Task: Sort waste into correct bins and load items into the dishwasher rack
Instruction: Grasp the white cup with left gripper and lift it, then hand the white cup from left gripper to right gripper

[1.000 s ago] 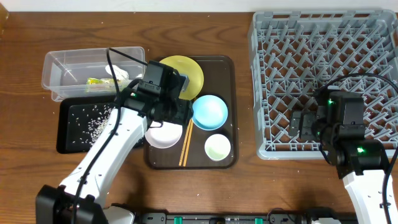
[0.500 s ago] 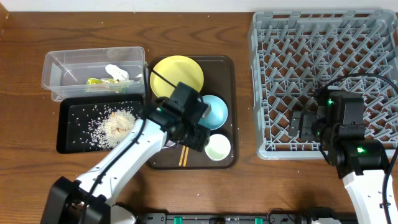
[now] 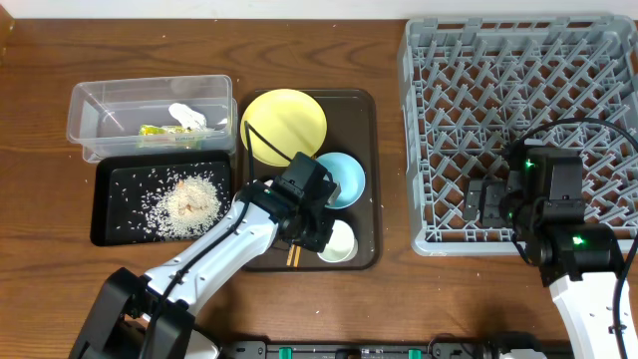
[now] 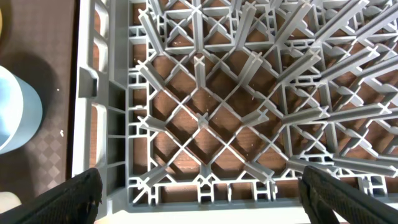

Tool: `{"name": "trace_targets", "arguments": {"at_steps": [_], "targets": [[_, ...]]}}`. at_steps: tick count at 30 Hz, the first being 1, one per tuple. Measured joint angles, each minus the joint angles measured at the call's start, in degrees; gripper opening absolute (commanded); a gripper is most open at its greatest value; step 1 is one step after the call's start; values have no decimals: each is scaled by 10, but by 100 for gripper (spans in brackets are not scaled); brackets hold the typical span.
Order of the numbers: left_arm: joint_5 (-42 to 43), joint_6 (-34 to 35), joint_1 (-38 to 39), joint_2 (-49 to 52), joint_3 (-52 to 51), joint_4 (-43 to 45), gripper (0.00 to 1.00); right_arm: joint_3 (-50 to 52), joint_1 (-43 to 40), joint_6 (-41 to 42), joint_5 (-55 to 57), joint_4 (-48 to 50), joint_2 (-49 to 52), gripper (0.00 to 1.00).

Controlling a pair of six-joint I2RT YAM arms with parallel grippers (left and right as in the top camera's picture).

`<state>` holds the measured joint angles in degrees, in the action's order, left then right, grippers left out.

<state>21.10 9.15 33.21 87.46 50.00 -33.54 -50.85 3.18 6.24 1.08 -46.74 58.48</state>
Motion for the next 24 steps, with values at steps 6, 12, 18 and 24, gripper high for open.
{"name": "trace_targets", "arguments": {"at_steps": [6,12,18,24], "targets": [[19,6,-6,-3,0,-14,6,0,0,0,0,-1,0,99],[92,12,-64,-56,17,-7,6,0,0,0,0,45,0,99],[204,49,-184,-88,38,121,6,0,0,-2,-80,123,1,99],[393,152,-257,-6,42,332,6,-1,0,-53,-298,137,34,99]]}}
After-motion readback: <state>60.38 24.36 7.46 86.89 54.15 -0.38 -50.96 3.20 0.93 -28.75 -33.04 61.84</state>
